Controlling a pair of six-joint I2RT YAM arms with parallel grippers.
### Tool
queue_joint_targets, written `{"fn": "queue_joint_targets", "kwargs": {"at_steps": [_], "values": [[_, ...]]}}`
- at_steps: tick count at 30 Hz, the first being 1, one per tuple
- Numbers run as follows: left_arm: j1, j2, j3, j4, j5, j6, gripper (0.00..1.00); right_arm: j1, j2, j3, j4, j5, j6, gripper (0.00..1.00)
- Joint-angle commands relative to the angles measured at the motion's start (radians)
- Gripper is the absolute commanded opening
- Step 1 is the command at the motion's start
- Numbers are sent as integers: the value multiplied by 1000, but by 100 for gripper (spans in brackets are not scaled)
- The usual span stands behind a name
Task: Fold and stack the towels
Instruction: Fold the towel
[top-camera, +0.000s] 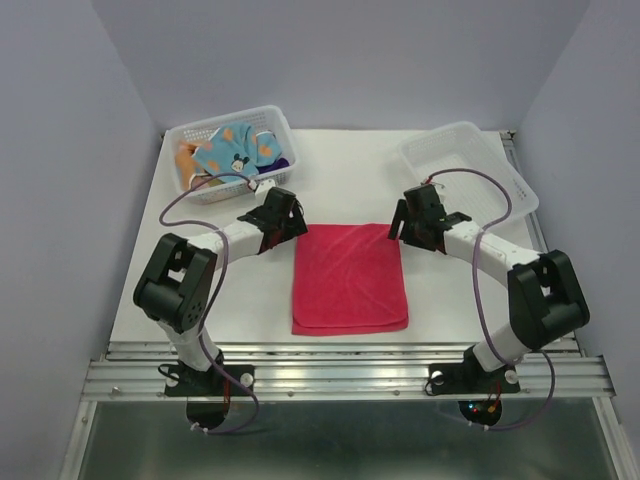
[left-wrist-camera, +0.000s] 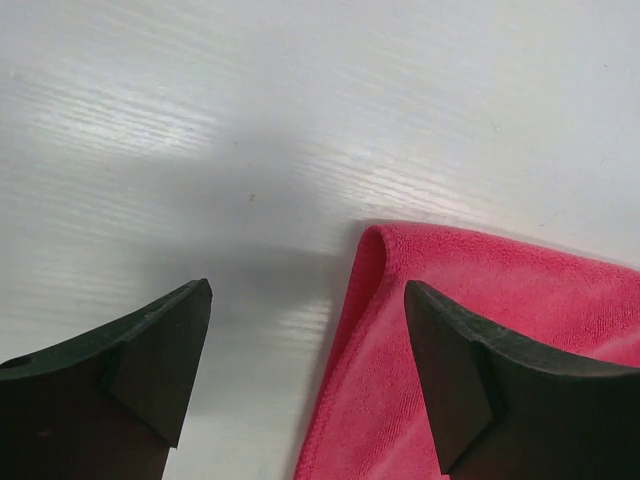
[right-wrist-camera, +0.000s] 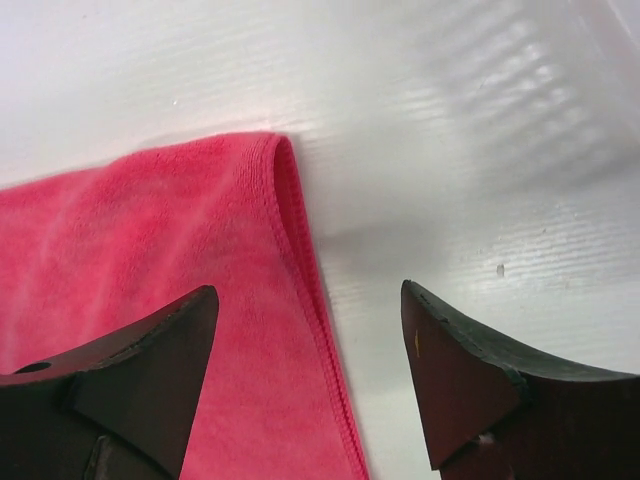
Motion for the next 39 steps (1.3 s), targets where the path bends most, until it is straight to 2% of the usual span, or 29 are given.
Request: {"fn": "queue_joint_targets", "kwargs": {"at_steps": [1, 5, 11, 12, 14, 15, 16, 18, 26, 33, 35, 37, 39], "values": [[2, 41, 70, 41, 48, 88, 87, 11, 71, 96, 50, 105, -47, 78], [2, 90, 87, 67, 77, 105, 83, 10, 143, 136, 71, 115, -55, 74], [6, 165, 139, 67, 86, 113, 68, 11, 244, 186, 85, 140, -67, 69], [6, 175, 144, 67, 88, 110, 60, 10, 254, 193, 88, 140, -71, 66], [8, 188, 148, 70, 100, 108, 51, 10, 272, 196, 96, 155, -68, 64], [8, 199, 150, 72, 106, 110, 33, 10, 284, 196, 96, 161, -68, 62], [8, 202, 151, 73, 121, 113, 20, 10, 289, 196, 100, 161, -68, 61], [8, 207, 154, 75, 135, 122, 0, 10, 298, 196, 107, 154, -77, 55], [9, 173, 124, 109, 74, 134, 0, 10, 304, 154, 235, 73, -140, 49], [9, 126, 82, 172, 79, 150, 0, 10, 339, 147, 281, 80, -145, 44], [9, 106, 70, 190, 69, 154, 0, 10, 341, 134, 291, 76, -142, 37], [9, 97, 64, 195, 65, 162, 0, 11, 335, 128, 295, 59, -148, 21], [9, 71, 52, 204, 63, 164, 0, 11, 309, 124, 295, 13, -171, 11]]}}
